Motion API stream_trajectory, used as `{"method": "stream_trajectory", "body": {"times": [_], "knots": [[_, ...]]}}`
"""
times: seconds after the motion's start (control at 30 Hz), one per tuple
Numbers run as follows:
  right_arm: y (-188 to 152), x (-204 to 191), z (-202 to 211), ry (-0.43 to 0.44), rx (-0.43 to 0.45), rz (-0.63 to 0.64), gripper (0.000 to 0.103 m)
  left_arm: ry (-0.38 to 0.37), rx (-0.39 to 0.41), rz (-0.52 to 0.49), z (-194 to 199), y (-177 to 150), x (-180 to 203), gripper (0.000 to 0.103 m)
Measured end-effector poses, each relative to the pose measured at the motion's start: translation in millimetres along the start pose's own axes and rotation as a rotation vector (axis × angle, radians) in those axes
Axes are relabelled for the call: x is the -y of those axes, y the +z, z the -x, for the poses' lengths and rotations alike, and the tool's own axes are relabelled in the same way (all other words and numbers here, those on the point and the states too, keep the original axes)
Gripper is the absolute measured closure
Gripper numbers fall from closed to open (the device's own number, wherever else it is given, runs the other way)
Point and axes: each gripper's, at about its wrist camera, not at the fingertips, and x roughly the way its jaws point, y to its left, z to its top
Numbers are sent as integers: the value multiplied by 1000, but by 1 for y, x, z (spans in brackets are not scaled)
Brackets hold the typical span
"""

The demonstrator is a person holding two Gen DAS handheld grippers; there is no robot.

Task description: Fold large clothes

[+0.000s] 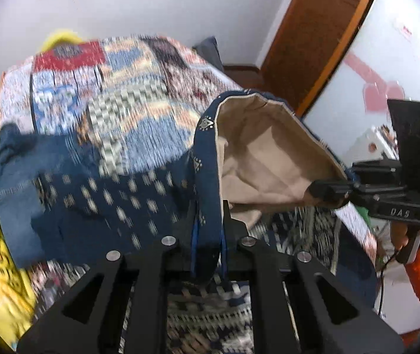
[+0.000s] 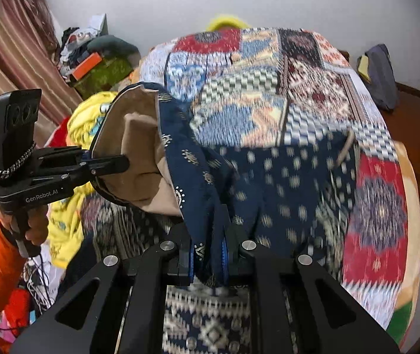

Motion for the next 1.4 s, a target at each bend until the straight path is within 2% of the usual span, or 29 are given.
{"method": "stream_trajectory", "body": {"times": [0.1, 0.17, 0.3, 0.37, 0.5, 0.63, 0.73, 0.8, 0.87, 1.0, 1.13, 1.2, 1.33, 1.4], "knots": [[-16, 0, 1, -11, -22, -12, 88, -8, -64, -5, -8, -25, 11, 92], [-26, -1, 2, -14, -40, -8, 88, 5, -92, -21, -10, -39, 18, 87], [-41, -5, 3, -5, -78, 4, 86, 31, -110, -47, -6, -62, 32, 67], [-47, -7, 4, -12, -91, 15, 85, 30, -101, -56, 1, -67, 39, 63], [-47, -12, 12, -25, -97, 41, 80, 4, -31, -46, 31, -61, 49, 60], [-44, -17, 31, -29, -40, 60, 76, -10, 79, -15, 66, -41, 52, 47], [-35, -22, 46, -12, 18, 66, 75, -3, 162, 3, 86, -20, 49, 43], [-26, -23, 54, -24, 66, 63, 66, 43, 198, 21, 89, -8, 42, 40], [-20, -25, 53, -45, 94, 47, 56, 79, 199, 49, 81, 2, 32, 39], [-12, -20, 35, -41, 82, -2, 55, 109, 94, 80, 38, 3, 19, 39], [-20, -7, -7, -104, -20, -53, 55, 138, -49, 17, -14, -28, 26, 39], [-30, 5, -31, -125, -88, -81, 55, 166, -95, -12, -33, -46, 31, 39], [-50, 30, -60, -147, -180, -148, 55, 208, -152, -41, -59, -73, 32, 38], [-55, 36, -60, -141, -176, -157, 55, 212, -157, -45, -63, -84, 30, 38]]}}
